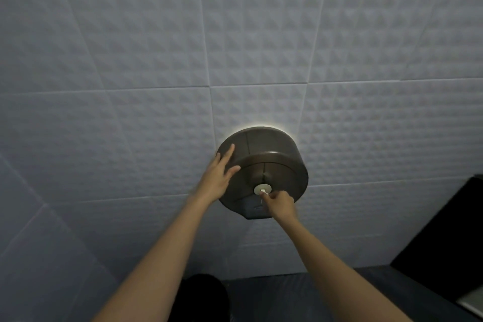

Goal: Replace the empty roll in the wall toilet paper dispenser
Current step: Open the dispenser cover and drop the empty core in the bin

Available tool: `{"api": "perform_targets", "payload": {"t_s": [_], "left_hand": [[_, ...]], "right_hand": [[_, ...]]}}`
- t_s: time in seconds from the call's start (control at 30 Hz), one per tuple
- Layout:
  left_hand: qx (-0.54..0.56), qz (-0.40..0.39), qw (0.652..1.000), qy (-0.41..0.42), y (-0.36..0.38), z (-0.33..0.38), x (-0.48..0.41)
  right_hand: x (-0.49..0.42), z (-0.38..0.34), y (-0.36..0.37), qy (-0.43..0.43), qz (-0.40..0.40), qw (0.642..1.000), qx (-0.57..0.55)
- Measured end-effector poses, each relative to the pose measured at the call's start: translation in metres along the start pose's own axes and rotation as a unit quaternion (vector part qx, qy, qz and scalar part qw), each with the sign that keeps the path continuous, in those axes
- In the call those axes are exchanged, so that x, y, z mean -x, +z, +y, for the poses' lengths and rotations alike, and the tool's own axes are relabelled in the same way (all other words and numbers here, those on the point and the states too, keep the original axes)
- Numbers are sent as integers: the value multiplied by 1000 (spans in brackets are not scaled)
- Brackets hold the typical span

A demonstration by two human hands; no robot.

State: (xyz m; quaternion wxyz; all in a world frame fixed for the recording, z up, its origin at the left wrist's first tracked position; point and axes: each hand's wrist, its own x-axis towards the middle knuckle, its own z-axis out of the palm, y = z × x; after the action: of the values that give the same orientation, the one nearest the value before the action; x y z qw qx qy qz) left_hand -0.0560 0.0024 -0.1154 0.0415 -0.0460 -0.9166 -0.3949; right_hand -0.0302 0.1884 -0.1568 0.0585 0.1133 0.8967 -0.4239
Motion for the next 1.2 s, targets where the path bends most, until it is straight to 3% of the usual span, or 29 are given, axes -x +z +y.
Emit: {"api": "perform_targets", "payload": {"t_s": [0.17,0.27,0.4,0.47,0.63,0.77,0.83,0.97,1.1,1.2], "left_hand": [[14,12,1000,11,3,-7,-4],[9,17,1000,17,4,-9,-5],[9,15,1000,14,5,-10,-6],[10,14,1000,15,5,-11,-6],[17,10,1000,2,5,-8,-4],[53,0,998,-44,9,-1,-2],[108,-21,989,-99,6,11,-2],[197,-42,961,-190,-6,38,-9],[222,-24,948,-227,-4,44,-13],[229,-4,944,-236,0,44,-11]], "right_hand": [[-2,2,10,-19,37,999,-25],[5,1,11,-77,92,990,76],[5,0,7,-213,154,921,288],[4,1,7,-225,173,899,334],[7,6,-3,-273,250,877,307],[6,-14,-33,-237,357,892,143],[-5,-28,-49,-163,321,930,74],[-34,-44,-73,-50,135,989,-20],[-52,-44,-82,18,28,997,-73],[-51,-42,-82,5,-5,994,-106]]}}
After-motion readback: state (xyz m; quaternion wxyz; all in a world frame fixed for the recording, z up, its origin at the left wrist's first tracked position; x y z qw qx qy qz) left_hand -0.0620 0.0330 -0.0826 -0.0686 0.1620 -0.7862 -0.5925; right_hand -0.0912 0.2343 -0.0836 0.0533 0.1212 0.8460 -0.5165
